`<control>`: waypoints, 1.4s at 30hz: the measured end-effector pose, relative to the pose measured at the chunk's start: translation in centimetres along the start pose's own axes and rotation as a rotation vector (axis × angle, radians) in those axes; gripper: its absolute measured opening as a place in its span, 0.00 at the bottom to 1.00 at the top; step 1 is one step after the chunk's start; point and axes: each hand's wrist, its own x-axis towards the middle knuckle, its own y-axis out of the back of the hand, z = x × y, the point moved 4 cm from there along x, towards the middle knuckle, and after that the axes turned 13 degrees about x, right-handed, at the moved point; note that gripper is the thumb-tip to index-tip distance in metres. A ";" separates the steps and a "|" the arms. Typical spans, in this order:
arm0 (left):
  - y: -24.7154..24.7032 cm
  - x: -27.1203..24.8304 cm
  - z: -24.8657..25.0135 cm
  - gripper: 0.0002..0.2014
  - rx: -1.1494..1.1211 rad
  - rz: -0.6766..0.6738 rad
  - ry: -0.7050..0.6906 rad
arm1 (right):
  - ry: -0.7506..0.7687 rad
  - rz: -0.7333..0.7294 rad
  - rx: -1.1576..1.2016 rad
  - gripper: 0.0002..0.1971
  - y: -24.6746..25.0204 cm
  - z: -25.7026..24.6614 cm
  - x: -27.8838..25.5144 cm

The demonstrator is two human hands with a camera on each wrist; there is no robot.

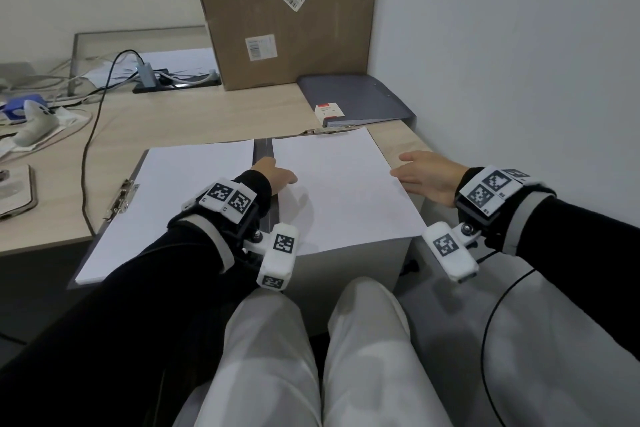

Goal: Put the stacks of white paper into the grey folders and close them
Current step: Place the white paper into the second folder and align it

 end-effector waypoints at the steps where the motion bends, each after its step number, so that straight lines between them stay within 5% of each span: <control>1: -0.3 -0.1 -0.4 0.40 0.002 -0.018 -0.037 | 0.006 0.006 0.004 0.34 0.1 0.2 -0.2; 3: -0.6 -2.0 -0.9 0.49 0.009 -0.047 -0.089 | 0.015 0.012 0.004 0.33 0.3 0.6 -0.7; 13: -3.0 -9.0 -1.7 0.64 0.502 -0.175 -0.282 | 0.052 0.022 0.021 0.33 0.2 2.0 -1.9; 42: -3.1 -9.1 -1.2 0.56 0.456 -0.053 -0.225 | 0.082 0.058 -0.158 0.38 -0.3 2.2 0.2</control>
